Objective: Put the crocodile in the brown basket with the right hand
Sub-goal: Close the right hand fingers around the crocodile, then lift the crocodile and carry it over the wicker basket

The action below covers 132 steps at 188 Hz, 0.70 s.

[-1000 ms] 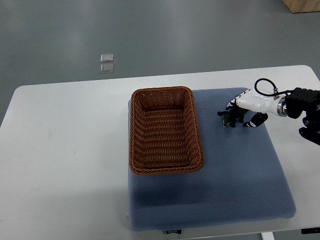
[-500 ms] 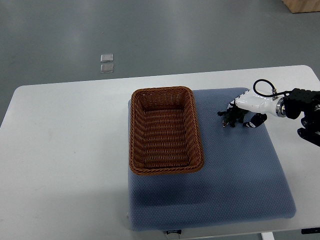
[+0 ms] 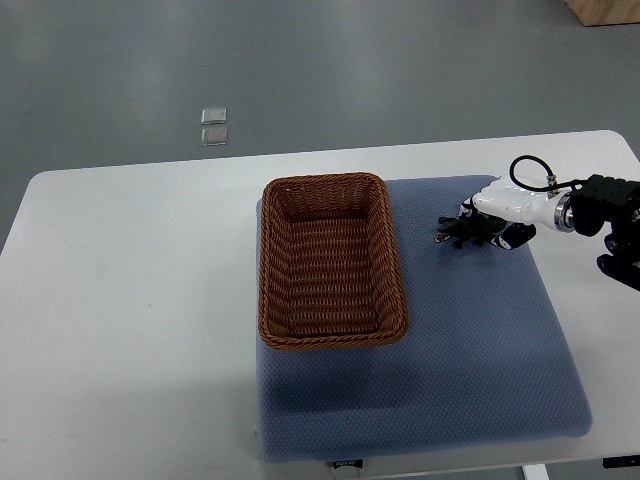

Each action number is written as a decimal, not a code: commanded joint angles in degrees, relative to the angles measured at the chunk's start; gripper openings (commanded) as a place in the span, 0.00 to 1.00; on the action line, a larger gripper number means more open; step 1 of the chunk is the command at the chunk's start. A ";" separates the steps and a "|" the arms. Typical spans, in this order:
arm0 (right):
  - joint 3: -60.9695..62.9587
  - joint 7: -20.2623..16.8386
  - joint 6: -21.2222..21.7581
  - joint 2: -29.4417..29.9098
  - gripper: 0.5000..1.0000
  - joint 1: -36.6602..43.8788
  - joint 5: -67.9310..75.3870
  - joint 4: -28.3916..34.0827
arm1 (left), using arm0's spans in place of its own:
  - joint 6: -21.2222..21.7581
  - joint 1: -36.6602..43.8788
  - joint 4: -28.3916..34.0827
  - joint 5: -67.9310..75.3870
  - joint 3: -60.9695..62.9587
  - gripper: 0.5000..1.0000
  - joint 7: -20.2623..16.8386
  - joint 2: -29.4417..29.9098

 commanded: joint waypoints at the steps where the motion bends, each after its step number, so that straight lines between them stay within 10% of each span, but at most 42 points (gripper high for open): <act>1: 0.19 0.00 -0.27 -0.23 0.00 0.01 0.03 0.05 | 0.00 0.00 0.00 -0.03 0.00 1.00 0.00 0.00; 132: 5.28 0.88 -4.66 0.29 0.00 4.05 1.79 1.54 | 0.00 0.00 0.00 -0.03 0.00 1.00 0.00 0.00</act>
